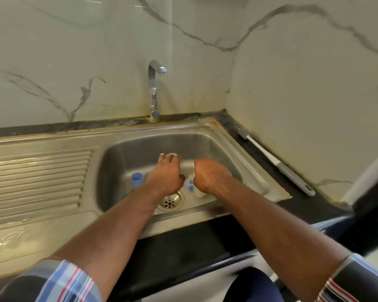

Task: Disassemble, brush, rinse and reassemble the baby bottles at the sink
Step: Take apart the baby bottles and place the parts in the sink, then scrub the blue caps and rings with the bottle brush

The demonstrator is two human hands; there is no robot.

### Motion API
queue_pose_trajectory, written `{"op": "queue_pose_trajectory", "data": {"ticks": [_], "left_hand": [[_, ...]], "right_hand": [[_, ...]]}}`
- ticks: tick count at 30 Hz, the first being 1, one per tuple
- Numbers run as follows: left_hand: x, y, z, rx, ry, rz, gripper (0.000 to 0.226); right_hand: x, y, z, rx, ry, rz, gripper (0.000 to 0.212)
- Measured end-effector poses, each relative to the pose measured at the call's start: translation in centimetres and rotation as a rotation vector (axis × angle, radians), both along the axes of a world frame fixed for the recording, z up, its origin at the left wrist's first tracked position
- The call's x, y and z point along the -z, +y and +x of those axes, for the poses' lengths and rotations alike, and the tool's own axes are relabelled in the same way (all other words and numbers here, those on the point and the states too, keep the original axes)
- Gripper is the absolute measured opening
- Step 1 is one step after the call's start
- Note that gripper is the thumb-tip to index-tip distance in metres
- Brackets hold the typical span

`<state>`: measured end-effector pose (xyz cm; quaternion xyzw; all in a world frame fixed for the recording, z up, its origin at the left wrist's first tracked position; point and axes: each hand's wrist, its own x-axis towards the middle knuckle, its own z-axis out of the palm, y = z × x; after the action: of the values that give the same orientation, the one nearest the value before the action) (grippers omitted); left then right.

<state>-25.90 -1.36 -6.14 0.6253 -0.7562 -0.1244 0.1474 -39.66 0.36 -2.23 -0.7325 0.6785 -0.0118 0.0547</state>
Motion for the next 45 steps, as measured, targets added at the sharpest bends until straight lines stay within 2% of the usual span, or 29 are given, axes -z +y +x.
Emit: {"op": "queue_pose_trajectory", "data": {"ticks": [6,10,13,18,23,31,34,38,45], "left_hand": [[1.1,-0.7,-9.8,0.149,0.062,-0.038,0.07],[0.0,-0.3,-15.0,0.222,0.095,-0.024,0.069],[-0.8,-0.1,-17.5,0.26,0.109,-0.042,0.067],[-1.3,-0.2,-18.6,0.265,0.127,-0.019,0.066],[-2.1,-0.8,-14.4,0.173,0.164,-0.021,0.065],[-1.2,-3.7,-0.9,-0.128,0.056,0.064,0.044],[-0.7,-4.2,3.8,-0.256,0.035,0.096,0.052],[0.8,-5.0,8.5,-0.373,0.012,0.185,0.062],[4.0,-6.6,12.1,-0.451,-0.067,0.374,0.071]], "right_hand": [[-1.1,1.2,-7.9,0.112,0.076,0.013,0.05],[-2.0,2.4,-13.9,0.202,0.091,-0.107,0.037],[-2.4,2.9,-16.8,0.292,0.072,-0.11,0.035],[-2.5,2.6,-18.8,0.312,-0.001,-0.13,0.028],[-4.1,1.1,-16.2,0.273,-0.246,-0.215,0.034],[-3.6,-3.5,-6.1,0.154,-0.638,0.062,0.022],[-3.3,-5.1,-3.2,0.15,-0.723,0.089,0.017],[-2.2,-6.4,-0.3,0.07,-0.695,0.133,0.007],[-0.4,-8.7,1.4,0.01,-0.526,0.136,0.024]]}}
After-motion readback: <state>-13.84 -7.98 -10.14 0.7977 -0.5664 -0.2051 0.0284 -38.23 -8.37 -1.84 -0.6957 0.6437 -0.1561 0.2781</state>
